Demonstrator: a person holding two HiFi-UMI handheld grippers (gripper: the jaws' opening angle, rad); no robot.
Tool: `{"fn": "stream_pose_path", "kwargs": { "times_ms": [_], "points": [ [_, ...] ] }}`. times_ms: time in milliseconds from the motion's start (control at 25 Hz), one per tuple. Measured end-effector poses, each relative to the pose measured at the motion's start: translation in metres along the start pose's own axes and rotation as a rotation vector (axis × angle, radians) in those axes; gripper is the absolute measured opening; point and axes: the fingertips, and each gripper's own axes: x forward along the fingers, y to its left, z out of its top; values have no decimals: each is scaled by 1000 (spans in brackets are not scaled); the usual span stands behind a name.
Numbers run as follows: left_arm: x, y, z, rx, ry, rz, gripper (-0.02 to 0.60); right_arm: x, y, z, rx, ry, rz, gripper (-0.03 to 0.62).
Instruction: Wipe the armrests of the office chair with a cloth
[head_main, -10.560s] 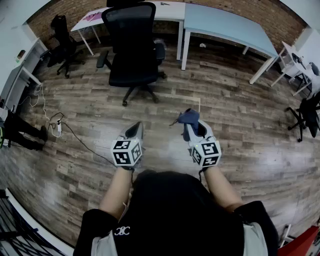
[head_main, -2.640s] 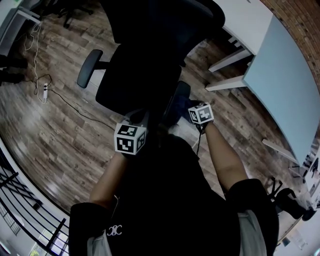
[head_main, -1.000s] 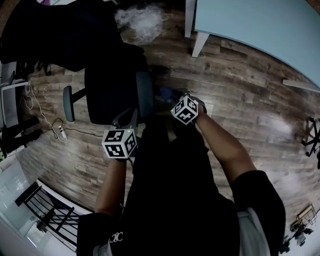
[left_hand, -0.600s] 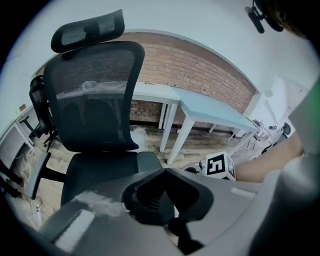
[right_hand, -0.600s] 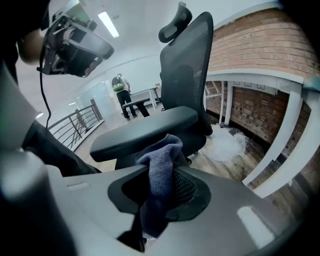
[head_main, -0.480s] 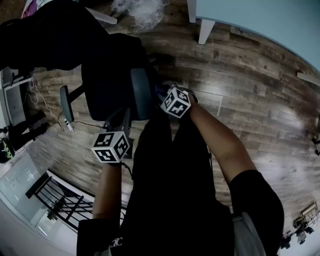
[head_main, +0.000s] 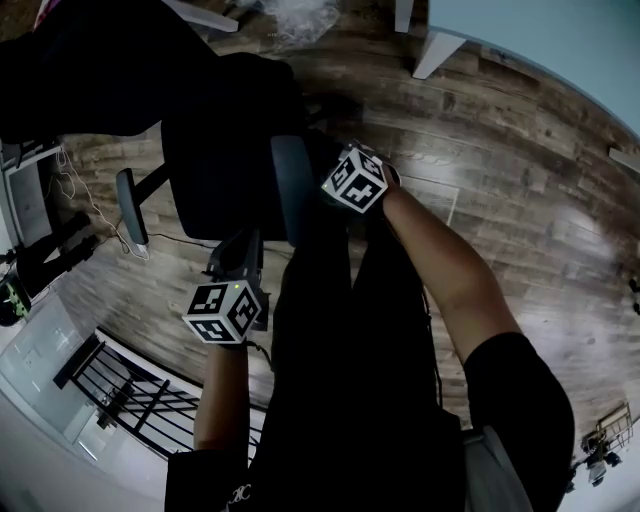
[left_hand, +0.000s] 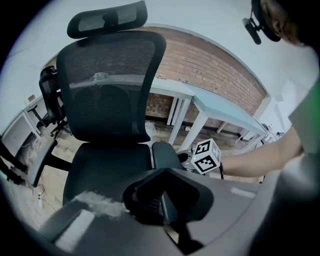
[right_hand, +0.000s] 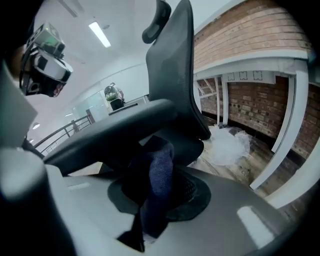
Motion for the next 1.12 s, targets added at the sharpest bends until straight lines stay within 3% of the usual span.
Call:
{"fn": "stream_pose_path", "kwargs": {
  "times_ms": [360,720,880,1000,1120],
  "points": [
    [18,22,-11,53,30,-9,6,50,-44,-29,83,71,-38,81],
    [33,49,-37,27,77,5,6,90,-66,-104,228,163,-74,80],
    [34,53,-45,11,86,13,6,98,-38,-124,288,206,26,81],
    [29,49,-45,11,81,-3,6,91,-10,-114,379,148,96,81],
    [24,44,-39,9,61,-19,6,75,1,-99,357,102,122,81]
  ]
}}
